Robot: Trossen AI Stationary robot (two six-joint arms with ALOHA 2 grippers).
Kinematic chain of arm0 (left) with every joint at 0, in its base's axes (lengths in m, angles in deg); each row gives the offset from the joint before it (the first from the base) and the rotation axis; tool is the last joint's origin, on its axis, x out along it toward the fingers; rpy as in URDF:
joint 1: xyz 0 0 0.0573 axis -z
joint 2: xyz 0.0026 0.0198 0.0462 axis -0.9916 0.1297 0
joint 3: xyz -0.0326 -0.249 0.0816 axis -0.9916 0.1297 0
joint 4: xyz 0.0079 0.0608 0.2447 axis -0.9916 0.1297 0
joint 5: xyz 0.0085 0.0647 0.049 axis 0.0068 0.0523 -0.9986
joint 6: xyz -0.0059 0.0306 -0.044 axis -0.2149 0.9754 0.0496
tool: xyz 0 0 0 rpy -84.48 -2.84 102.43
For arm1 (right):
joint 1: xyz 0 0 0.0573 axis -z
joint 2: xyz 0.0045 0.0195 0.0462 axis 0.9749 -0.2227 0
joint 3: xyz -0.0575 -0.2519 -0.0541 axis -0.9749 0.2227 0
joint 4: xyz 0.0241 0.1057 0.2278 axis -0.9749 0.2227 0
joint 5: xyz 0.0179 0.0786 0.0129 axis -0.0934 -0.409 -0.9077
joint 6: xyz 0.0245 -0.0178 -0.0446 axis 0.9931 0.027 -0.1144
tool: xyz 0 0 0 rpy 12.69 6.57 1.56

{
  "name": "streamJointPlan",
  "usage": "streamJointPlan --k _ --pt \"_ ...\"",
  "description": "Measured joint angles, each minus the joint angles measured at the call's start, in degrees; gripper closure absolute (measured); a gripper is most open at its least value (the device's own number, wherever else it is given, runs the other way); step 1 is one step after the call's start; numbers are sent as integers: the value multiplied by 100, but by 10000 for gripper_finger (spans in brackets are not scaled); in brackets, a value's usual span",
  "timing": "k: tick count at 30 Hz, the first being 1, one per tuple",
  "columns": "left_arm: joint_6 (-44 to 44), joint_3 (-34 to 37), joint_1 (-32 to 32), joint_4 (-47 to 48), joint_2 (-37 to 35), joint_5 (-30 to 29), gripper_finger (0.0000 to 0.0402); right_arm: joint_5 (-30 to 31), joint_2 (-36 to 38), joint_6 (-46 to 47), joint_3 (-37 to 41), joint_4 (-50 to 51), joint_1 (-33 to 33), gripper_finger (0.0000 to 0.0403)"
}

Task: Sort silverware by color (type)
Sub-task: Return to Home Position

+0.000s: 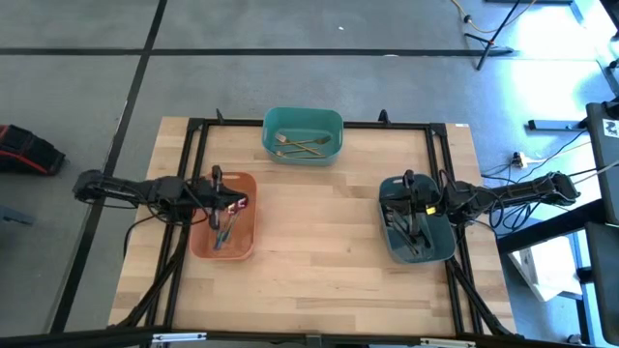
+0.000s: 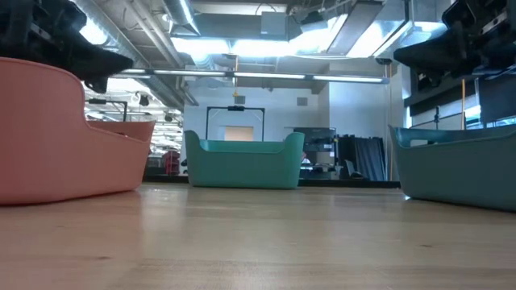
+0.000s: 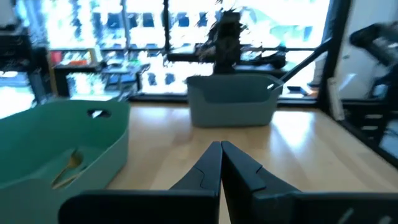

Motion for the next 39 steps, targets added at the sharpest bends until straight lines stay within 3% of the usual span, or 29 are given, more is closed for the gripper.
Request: streamJointPlan --k 5,16,32,39 --pt "63 0 -81 544 -754 285 400 -1 0 40 0 90 0 402" --pt "227 190 -77 358 -685 378 399 -52 77 -79 0 512 0 402" --pt "163 190 -77 353 -691 380 399 -232 2454 -445 0 2021 0 402" --pt "157 192 -77 343 -684 378 399 -754 2438 -567 543 1514 0 402"
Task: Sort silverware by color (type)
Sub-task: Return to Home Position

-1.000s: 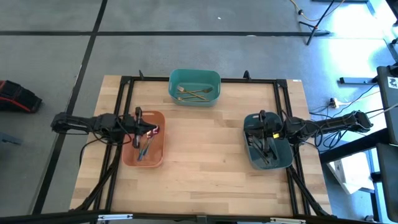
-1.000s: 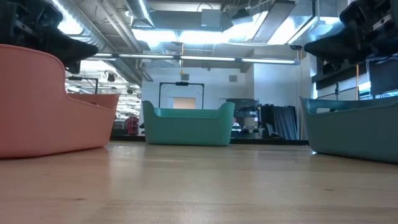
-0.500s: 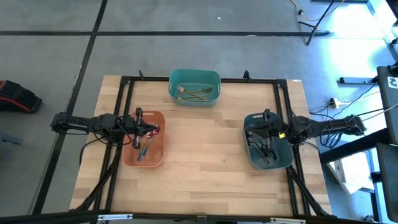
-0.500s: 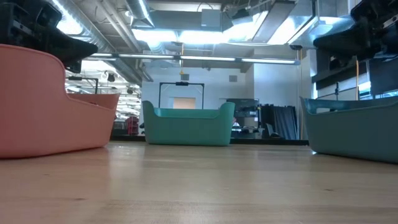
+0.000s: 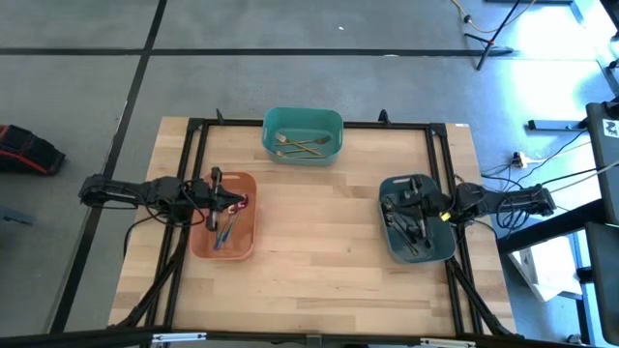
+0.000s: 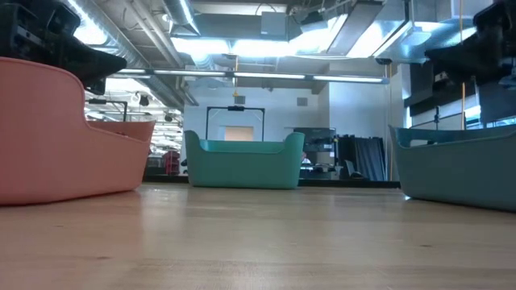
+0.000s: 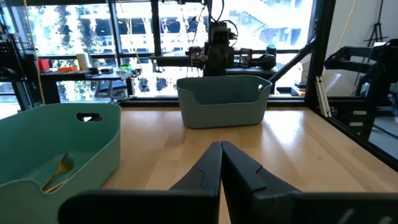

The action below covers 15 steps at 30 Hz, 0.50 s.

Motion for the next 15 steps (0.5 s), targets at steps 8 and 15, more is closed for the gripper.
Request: streamJointPlan --k 8,15 --pt "-2 0 1 2 -3 0 399 1 -201 -6 3 332 0 402" --pt "-2 0 -1 2 -3 0 399 1 -219 3 3 343 0 402"
